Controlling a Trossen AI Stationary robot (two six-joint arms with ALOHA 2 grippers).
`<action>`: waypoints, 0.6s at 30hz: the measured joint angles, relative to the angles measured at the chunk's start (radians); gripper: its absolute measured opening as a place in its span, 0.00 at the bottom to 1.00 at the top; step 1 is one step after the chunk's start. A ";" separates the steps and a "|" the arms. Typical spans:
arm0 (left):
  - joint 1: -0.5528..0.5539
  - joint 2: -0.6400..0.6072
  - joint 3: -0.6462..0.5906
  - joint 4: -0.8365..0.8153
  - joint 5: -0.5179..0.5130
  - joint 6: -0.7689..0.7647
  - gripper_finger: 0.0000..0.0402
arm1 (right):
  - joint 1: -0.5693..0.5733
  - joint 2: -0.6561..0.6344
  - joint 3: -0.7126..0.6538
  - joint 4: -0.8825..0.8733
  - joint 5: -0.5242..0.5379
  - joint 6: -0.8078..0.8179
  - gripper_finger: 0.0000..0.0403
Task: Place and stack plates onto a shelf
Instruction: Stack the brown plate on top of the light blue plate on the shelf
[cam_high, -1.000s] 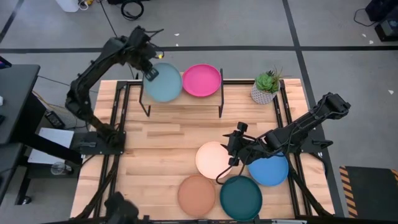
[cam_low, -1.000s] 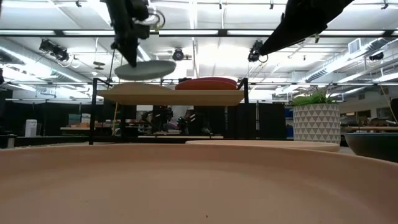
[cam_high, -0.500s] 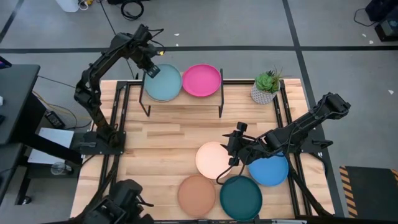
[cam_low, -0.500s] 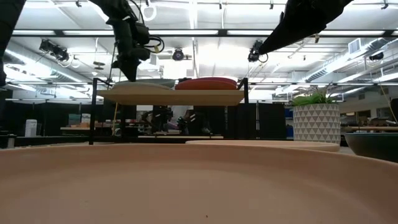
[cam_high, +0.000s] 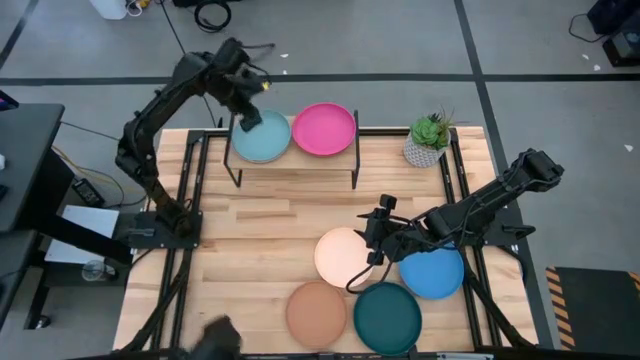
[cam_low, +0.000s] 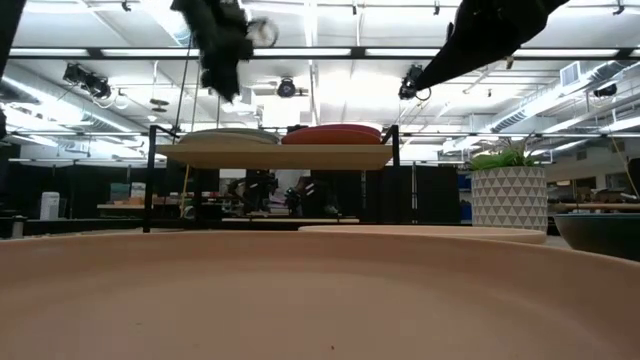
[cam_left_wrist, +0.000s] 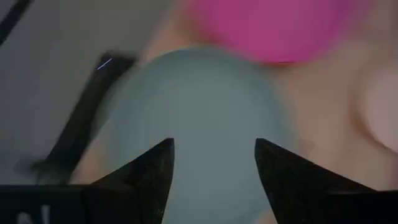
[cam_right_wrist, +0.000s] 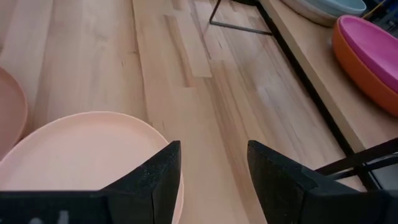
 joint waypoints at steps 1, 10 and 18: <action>-0.048 -0.005 0.000 0.000 -0.010 0.014 0.57 | -0.001 0.000 0.000 -0.004 -0.001 -0.003 0.48; -0.480 0.021 -0.001 0.013 -0.346 -0.129 0.50 | 0.000 0.000 0.000 -0.013 -0.021 0.031 0.47; -0.825 0.021 -0.003 0.073 -0.409 -0.242 0.48 | 0.074 0.000 0.000 -0.139 -0.004 0.147 0.47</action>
